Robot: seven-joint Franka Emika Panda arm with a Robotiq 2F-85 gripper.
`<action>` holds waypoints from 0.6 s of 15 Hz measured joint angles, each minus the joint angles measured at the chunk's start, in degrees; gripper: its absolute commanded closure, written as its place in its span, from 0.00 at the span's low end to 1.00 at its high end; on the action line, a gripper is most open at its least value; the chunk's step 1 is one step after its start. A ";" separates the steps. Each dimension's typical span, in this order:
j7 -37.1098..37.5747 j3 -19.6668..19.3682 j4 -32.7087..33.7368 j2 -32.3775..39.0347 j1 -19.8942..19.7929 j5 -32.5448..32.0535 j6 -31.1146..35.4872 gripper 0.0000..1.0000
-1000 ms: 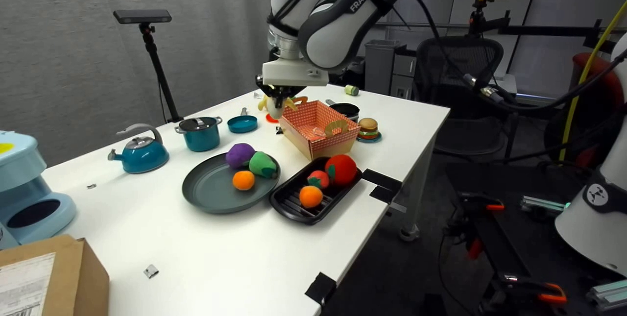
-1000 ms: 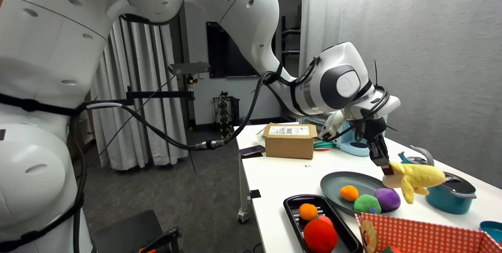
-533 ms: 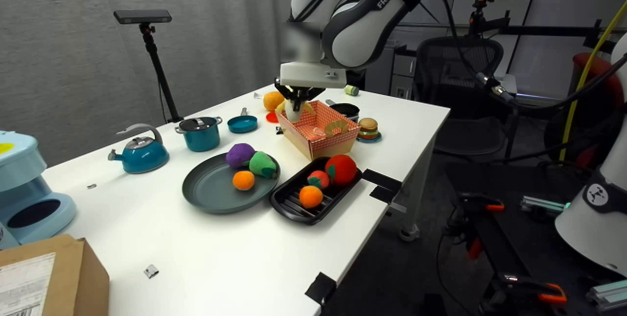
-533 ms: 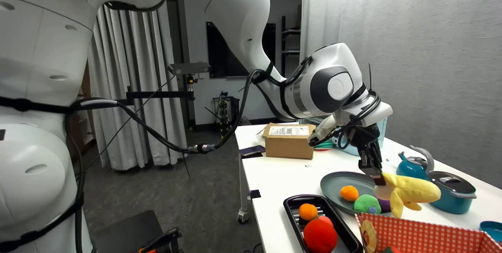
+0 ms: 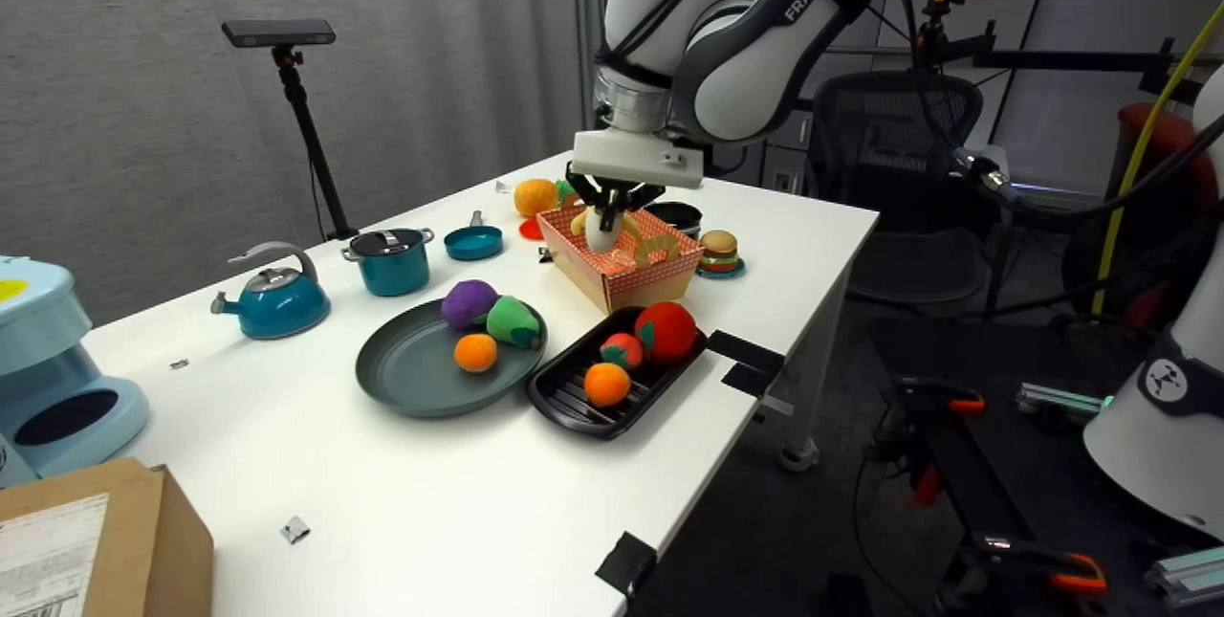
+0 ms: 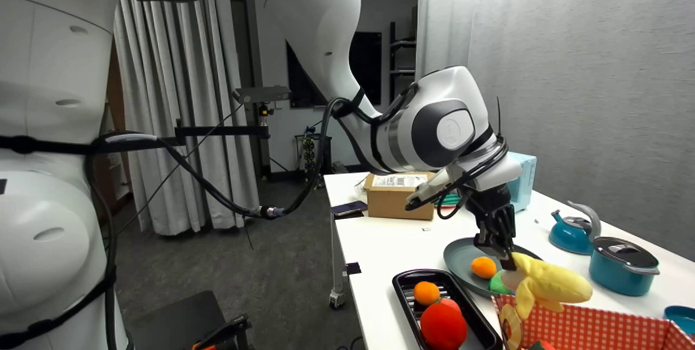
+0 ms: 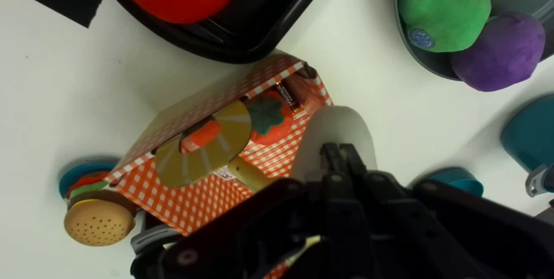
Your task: Put the banana plush toy in the basket
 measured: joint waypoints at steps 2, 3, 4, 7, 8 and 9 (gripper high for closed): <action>2.40 -0.19 -1.72 -0.76 -0.13 -1.36 1.11 0.99; 3.42 -0.25 -2.46 -1.09 -0.21 -1.95 1.59 0.71; 4.29 -0.25 -3.08 -1.39 -0.33 -2.24 1.99 0.70; 4.75 -0.01 -4.86 -2.36 -0.89 -2.25 3.57 0.48; 4.75 0.14 -5.30 -2.64 -1.14 -2.25 3.87 0.41; 4.76 0.30 -5.63 -2.88 -1.37 -2.25 4.09 0.33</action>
